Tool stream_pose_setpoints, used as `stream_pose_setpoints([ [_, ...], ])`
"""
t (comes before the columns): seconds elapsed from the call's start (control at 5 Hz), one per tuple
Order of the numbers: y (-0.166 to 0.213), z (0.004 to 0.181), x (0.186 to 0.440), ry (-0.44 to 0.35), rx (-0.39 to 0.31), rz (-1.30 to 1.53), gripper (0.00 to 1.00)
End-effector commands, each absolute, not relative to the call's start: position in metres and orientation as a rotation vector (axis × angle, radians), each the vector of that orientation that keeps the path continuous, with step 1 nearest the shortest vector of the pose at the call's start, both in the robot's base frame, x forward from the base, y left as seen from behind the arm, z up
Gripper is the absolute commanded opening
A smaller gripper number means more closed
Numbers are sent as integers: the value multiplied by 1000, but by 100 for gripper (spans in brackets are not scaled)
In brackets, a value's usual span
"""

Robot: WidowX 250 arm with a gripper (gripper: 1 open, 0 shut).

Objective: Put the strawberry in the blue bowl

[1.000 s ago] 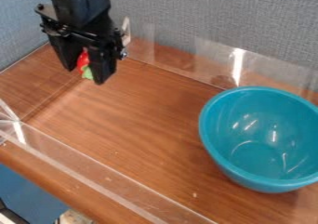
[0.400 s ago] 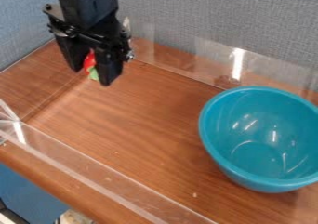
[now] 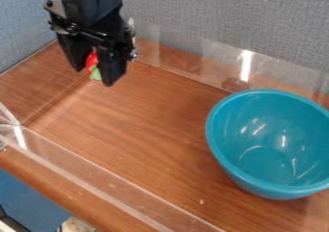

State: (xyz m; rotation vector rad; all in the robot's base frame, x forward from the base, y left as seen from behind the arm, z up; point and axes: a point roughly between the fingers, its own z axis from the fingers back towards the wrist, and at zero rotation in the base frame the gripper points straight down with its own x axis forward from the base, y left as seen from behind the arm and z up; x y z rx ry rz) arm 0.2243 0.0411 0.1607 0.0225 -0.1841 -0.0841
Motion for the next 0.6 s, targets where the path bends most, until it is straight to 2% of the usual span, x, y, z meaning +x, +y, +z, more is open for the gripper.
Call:
stream_pose_setpoints([
  [0.0,56,171,248,-246,38,-95,0],
  [0.4,87,150,279,-215,39,-58,0],
])
